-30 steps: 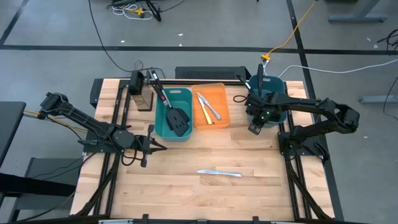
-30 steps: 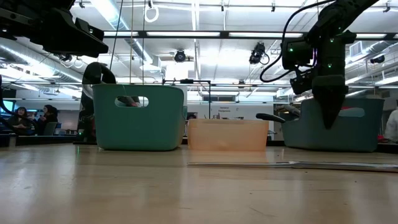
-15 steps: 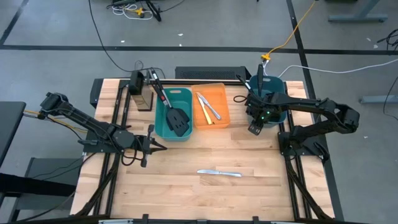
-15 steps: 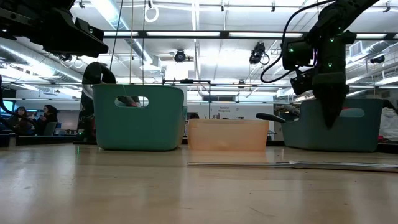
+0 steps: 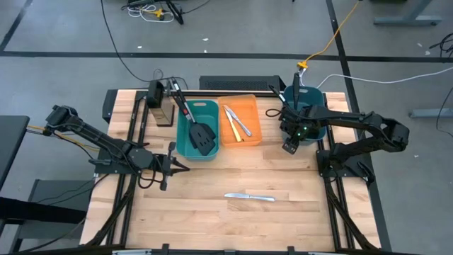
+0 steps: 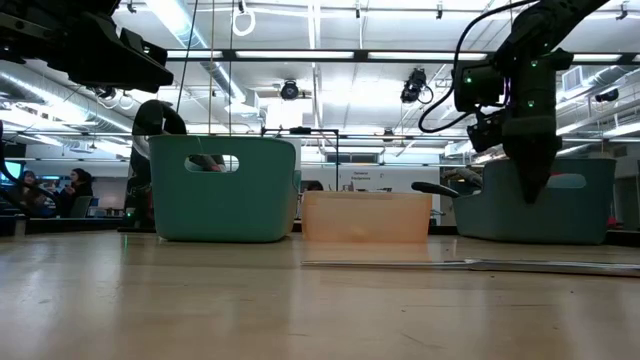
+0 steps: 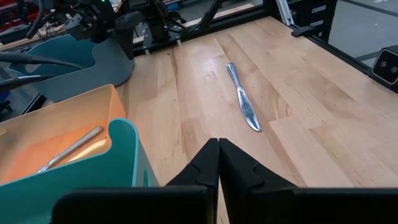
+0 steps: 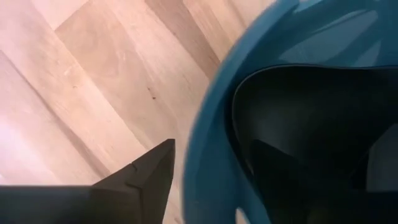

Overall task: Pick & Place Kitchen Items
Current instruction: Adjust the blue bin, then adjust the orange bin

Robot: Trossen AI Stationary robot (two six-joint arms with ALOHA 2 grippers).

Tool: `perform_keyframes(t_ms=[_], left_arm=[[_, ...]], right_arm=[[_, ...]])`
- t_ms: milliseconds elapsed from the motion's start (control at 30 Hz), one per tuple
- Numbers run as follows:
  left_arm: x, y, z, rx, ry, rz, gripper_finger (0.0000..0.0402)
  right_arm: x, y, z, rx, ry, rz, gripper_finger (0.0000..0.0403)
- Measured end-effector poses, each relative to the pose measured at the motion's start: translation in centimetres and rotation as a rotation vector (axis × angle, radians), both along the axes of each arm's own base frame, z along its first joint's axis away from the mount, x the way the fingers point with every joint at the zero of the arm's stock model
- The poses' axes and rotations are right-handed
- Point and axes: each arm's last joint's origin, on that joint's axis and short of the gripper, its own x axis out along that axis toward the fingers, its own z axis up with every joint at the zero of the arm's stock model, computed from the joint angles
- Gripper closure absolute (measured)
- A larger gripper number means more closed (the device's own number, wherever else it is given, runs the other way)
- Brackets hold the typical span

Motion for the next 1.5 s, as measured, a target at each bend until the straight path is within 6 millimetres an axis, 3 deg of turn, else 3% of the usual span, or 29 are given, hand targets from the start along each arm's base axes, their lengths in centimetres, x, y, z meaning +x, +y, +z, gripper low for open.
perform_keyframes(t_ms=[200,367,733,933,1067,1233,1367,1500], left_arm=[[0.0,0.0,0.0,0.000,0.000,0.000,0.0385],[0.0,0.0,0.0,0.000,0.000,0.000,0.0385],[0.0,0.0,0.0,0.006,0.000,-0.002,0.0385],[0.0,0.0,0.0,0.007,0.000,-0.002,0.0385],[0.0,0.0,0.0,0.008,0.000,-0.002,0.0385],[0.0,0.0,0.0,0.007,0.000,-0.002,0.0385],[0.0,0.0,0.0,0.004,0.000,-0.001,0.0385],[0.0,0.0,0.0,-0.008,0.002,0.002,0.0385]], right_arm=[[0.0,-0.2,0.1,-0.051,0.024,0.011,0.0158],[0.5,-0.6,1.4,-0.102,0.007,0.017,0.0145],[3.8,0.0,7.7,-0.228,-0.184,0.067,0.0144],[6.6,2.0,12.1,-0.337,-0.427,0.176,0.0149],[8.8,4.0,13.5,-0.377,-0.561,0.336,0.0153],[12.4,5.2,12.1,-0.381,-0.462,0.417,0.0151],[15.5,5.3,8.9,-0.357,-0.345,0.552,0.0145],[16.5,4.2,5.9,-0.301,-0.220,0.627,0.0141]])
